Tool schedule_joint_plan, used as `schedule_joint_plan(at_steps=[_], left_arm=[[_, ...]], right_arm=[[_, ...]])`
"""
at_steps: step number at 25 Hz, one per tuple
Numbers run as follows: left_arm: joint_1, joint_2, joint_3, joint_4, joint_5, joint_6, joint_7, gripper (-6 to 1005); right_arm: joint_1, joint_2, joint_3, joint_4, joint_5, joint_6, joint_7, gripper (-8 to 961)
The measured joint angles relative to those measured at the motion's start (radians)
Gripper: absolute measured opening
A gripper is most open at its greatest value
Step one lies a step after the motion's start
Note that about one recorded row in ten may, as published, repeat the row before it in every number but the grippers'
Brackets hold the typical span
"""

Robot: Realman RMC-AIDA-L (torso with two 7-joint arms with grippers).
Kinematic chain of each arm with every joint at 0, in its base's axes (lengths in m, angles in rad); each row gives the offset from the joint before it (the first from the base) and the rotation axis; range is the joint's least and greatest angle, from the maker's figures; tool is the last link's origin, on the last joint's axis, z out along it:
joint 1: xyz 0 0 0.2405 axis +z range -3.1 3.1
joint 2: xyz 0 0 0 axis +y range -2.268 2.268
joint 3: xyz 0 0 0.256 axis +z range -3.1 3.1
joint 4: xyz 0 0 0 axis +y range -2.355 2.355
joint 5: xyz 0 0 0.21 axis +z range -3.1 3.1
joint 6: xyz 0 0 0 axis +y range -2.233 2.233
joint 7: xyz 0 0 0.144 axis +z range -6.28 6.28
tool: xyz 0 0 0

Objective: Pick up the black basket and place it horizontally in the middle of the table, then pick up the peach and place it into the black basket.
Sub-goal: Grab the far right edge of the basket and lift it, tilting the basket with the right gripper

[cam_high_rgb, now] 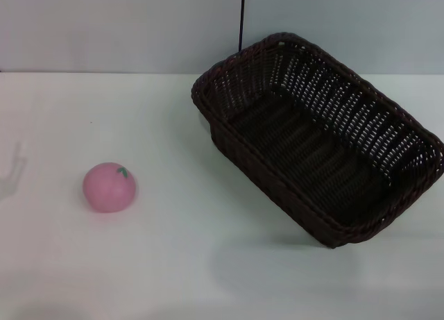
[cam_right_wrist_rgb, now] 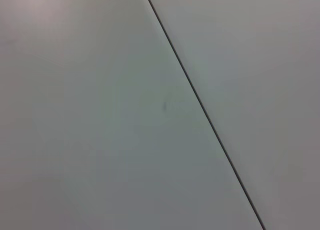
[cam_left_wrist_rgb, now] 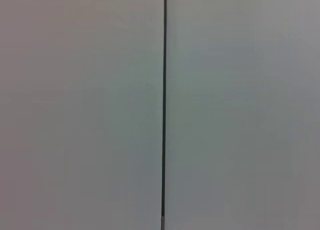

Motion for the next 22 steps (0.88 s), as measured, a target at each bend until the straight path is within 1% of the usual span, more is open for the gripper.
schedule_joint_plan(at_steps=[13,15,16,17,18,19,21,22], left_arm=[[0.007,0.002,0.0,0.005,0.0,-0.002,-0.022,807],[0.007,0.002,0.0,0.005,0.0,-0.002,-0.023,806],[0.007,0.002,0.0,0.009,0.0,-0.001,-0.033,806],[0.005,0.002,0.0,0.017,0.0,0.001,-0.046,806],[0.004,0.002,0.0,0.023,0.0,0.001,-0.055,806],[0.001,0.002,0.0,0.029,0.0,0.001,-0.066,805],[-0.004,0.003,0.0,0.038,0.0,0.001,-0.08,805],[-0.007,0.003,0.0,0.04,0.0,-0.001,-0.084,805]], right_arm=[[-0.025,-0.002,-0.005,-0.033,-0.007,-0.005,0.039,818],[-0.04,-0.004,-0.012,-0.073,-0.036,-0.009,0.065,818],[-0.051,-0.007,-0.015,-0.118,-0.064,-0.006,0.105,818],[-0.075,-0.01,-0.016,-0.229,-0.128,0.021,0.222,818],[-0.075,-0.01,-0.016,-0.229,-0.128,0.021,0.222,818],[-0.084,-0.012,-0.015,-0.289,-0.16,0.038,0.29,818],[-0.106,-0.013,-0.012,-0.446,-0.241,0.076,0.452,818],[-0.123,-0.01,-0.005,-0.625,-0.34,0.111,0.658,818]])
